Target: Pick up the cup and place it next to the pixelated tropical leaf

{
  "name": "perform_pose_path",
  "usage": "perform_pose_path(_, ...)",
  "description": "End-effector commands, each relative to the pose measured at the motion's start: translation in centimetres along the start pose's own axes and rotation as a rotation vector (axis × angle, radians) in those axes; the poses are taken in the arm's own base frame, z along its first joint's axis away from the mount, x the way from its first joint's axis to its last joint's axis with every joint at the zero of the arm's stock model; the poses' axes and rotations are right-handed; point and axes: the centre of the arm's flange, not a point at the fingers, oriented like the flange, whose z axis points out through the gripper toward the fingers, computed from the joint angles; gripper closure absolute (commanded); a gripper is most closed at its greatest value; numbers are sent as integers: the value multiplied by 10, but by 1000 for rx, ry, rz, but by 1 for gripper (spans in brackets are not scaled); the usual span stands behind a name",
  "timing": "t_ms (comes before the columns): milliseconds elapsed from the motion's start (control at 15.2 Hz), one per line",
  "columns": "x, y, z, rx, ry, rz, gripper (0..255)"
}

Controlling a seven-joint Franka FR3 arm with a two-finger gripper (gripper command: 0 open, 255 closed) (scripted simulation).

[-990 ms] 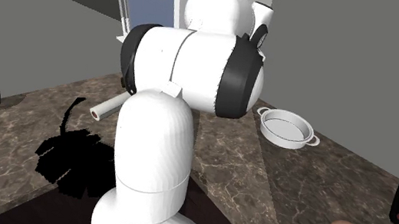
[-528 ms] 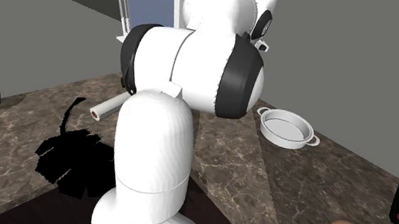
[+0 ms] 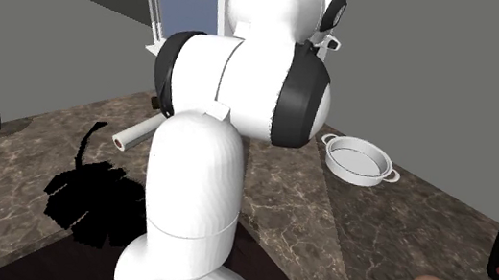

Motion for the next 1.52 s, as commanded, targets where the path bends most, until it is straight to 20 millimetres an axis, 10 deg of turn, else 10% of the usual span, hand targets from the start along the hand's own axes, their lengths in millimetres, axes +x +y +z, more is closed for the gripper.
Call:
perform_pose_path(0,-2,-3,-11,0,0,0,255)
perform_pose_path(660,-3,-13,-61,0,0,0,255)
perform_pose_path(1452,-148,-75,-44,0,0,0,255)
